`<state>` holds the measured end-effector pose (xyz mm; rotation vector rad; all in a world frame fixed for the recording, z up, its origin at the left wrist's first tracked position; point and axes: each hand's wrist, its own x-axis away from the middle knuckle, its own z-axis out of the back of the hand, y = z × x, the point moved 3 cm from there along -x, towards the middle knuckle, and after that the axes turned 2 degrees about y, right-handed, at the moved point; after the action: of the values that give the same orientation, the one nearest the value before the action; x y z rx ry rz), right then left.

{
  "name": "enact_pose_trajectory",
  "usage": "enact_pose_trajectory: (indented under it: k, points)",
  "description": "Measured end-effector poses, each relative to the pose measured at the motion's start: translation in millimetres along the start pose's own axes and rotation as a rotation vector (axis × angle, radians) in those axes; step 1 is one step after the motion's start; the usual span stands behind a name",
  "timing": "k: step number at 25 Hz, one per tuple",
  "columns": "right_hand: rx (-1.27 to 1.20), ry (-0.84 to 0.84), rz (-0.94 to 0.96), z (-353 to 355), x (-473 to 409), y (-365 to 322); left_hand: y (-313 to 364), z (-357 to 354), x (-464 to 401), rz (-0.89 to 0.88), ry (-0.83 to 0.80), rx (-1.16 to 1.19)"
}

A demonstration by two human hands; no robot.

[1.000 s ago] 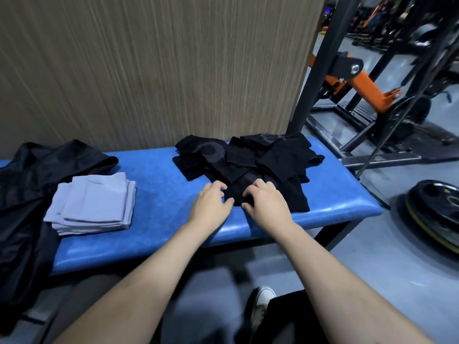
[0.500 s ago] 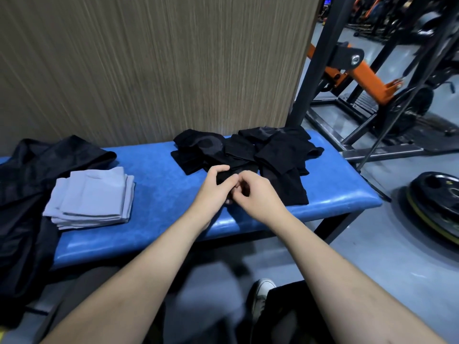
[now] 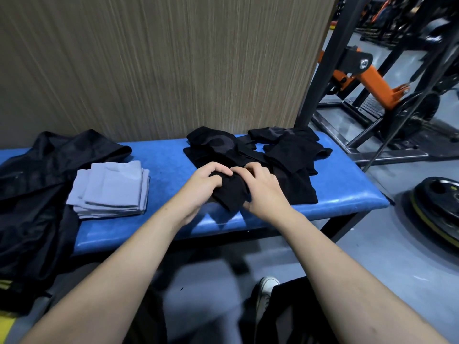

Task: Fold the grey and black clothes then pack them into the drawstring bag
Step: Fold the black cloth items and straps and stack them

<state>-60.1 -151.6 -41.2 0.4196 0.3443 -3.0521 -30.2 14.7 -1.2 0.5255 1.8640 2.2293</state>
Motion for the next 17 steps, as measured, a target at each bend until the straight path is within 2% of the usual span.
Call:
enact_pose_trajectory:
  k: [5, 8, 10, 13, 14, 17]
  points:
    - [0.034, 0.069, 0.02, -2.2, -7.0, -9.0, 12.0, 13.4, 27.0, 0.077, -0.313, 0.117]
    - [0.044, 0.041, 0.014, -3.5, -10.3, -10.5, 13.6, 33.7, 30.2, 0.086, -0.35, 0.191]
    - [0.075, 0.034, 0.0, -2.7, -10.4, -10.2, 11.4, 51.1, 27.4, 0.068, -0.262, 0.19]
    - [0.079, 0.012, -0.051, 1.1, -6.2, -9.3, 3.2, 74.8, 21.7, 0.06, -0.011, 0.152]
    - [0.069, -0.013, -0.069, 1.7, -4.2, -9.4, -0.3, 81.4, 21.3, 0.037, 0.073, 0.067]
    - [0.092, -0.11, -0.086, 2.6, 0.3, -8.5, -11.2, 95.3, 20.9, -0.117, 0.246, -0.442]
